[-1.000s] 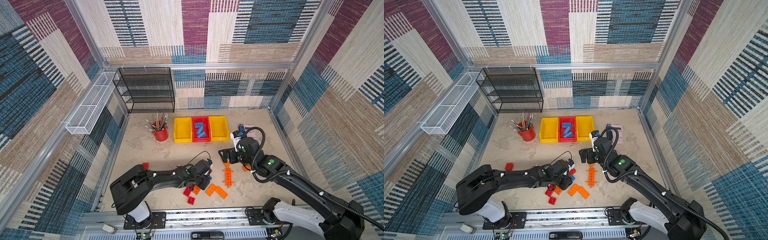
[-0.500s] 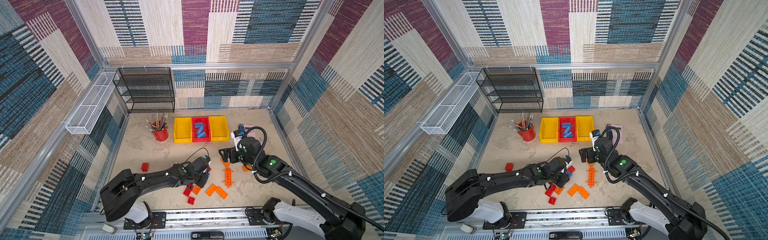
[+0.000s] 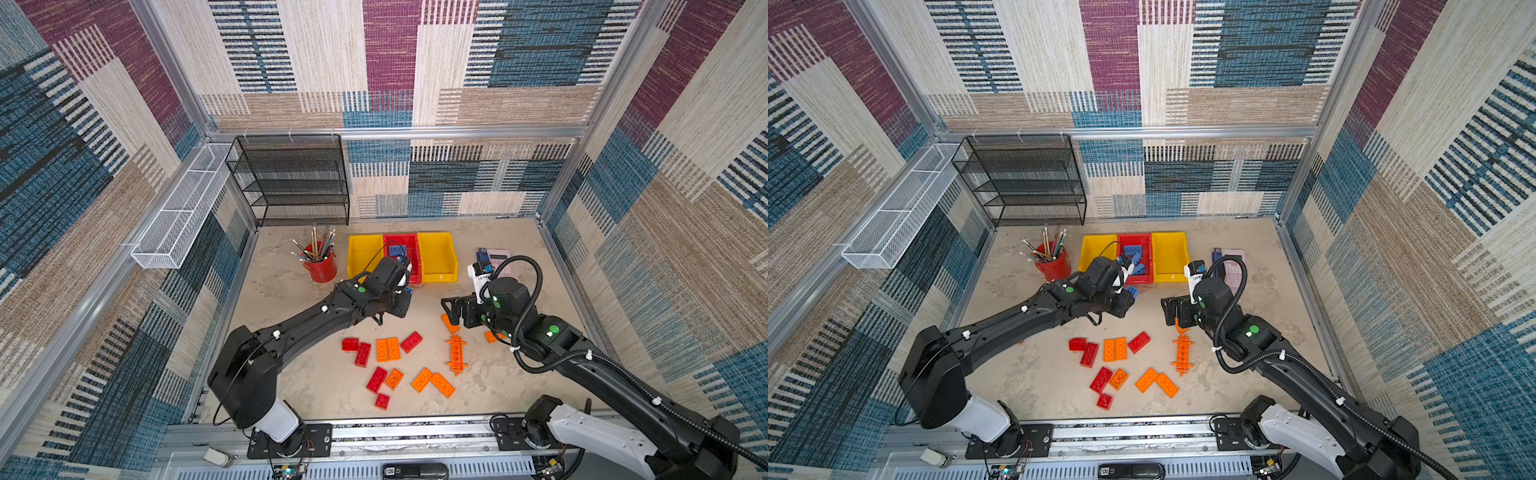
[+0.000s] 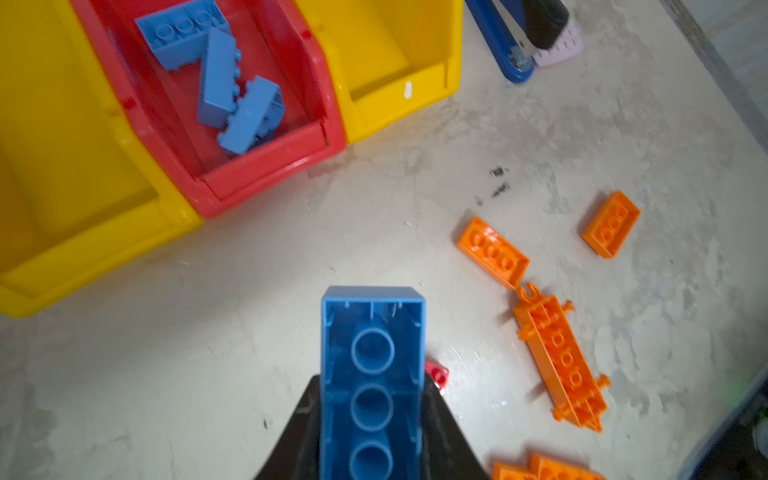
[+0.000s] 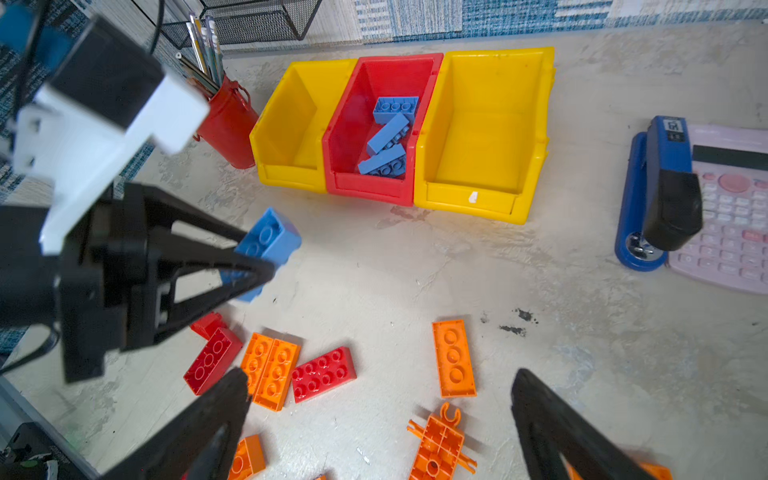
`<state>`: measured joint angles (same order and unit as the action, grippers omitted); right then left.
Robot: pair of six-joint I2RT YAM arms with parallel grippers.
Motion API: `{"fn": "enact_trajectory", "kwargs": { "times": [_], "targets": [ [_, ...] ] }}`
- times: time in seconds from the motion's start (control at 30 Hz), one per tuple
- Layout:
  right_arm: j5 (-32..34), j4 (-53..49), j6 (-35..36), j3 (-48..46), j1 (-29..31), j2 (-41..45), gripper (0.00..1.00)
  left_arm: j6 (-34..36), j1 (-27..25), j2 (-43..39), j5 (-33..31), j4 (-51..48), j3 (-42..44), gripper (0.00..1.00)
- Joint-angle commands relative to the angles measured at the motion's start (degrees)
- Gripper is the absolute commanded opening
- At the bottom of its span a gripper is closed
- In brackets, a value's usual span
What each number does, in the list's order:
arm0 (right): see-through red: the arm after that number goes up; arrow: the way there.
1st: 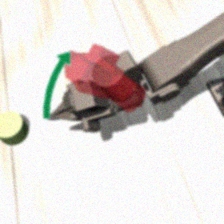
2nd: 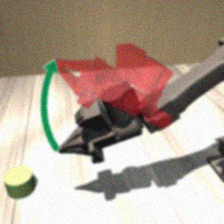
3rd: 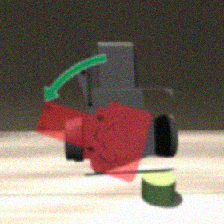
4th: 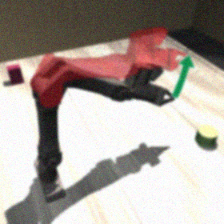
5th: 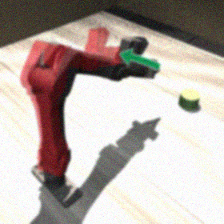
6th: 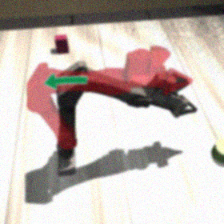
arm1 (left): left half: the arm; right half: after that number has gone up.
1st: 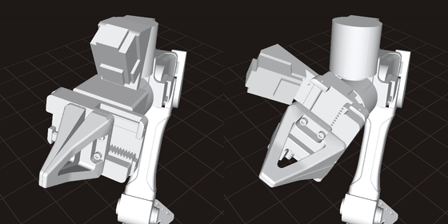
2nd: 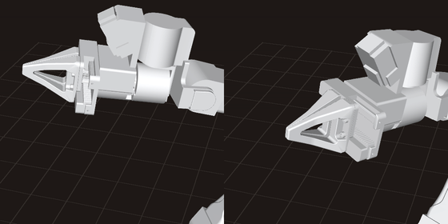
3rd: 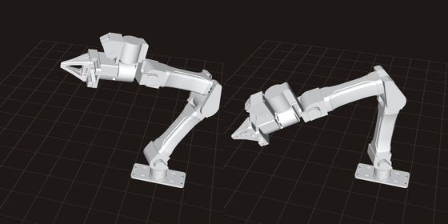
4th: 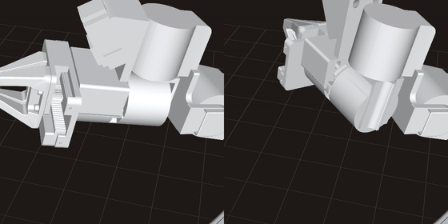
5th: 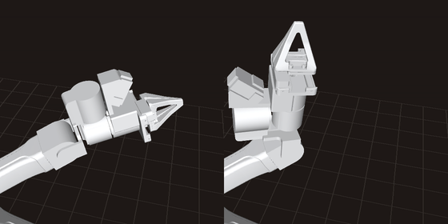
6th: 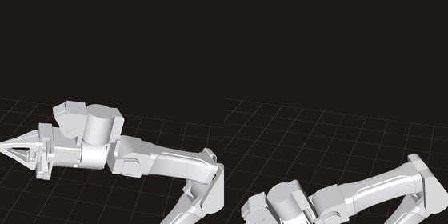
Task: Sort the legos into containers by color
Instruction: 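Lift the blue brick with the left gripper and release it into the red bin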
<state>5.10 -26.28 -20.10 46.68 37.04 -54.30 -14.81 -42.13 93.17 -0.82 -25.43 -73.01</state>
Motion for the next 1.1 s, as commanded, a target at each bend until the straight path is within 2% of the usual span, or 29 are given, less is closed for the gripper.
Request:
{"fn": "enact_trajectory", "kwargs": {
  "times": [0.0,0.3,0.47,0.53,0.6,0.67,0.8,0.97,1.07],
  "targets": [
    [0.36,2.84,-0.65,-0.32,-0.05,0.25,0.99,4.14,2.35,6.30,1.45,-2.82,-7.34,0.21],
    [-0.12,4.17,-0.34,-1.03,-0.44,-1.44,0.99,5.53,9.26,26.18,2.82,-9.01,-31.12,0.21],
    [0.09,4.11,-0.30,-0.71,-1.09,-1.69,0.99,6.02,11.06,33.58,4.51,-12.74,-41.82,0.23],
    [0.22,4.17,-0.15,-0.62,-1.43,-1.79,0.99,6.15,11.54,35.59,5.04,-14.21,-45.05,0.29],
    [0.28,4.09,0.19,-0.44,-1.70,-2.24,0.99,6.35,11.73,36.71,5.73,-15.04,-46.87,0.48],
    [0.41,4.08,0.45,-0.20,-1.88,-2.88,0.99,6.46,11.73,37.03,5.91,-15.01,-47.26,0.63],
    [-0.07,3.78,0.62,0.44,-1.97,-4.32,0.99,6.20,11.79,35.98,5.92,-14.15,-46.53,0.81],
    [0.08,2.31,0.30,1.27,-1.91,-5.38,0.99,5.20,11.76,30.43,5.40,-12.88,-41.20,0.82],
    [0.62,0.31,0.50,2.27,-1.71,-8.07,0.99,3.72,11.75,21.62,4.75,-7.34,-29.55,0.86]
  ]
}}
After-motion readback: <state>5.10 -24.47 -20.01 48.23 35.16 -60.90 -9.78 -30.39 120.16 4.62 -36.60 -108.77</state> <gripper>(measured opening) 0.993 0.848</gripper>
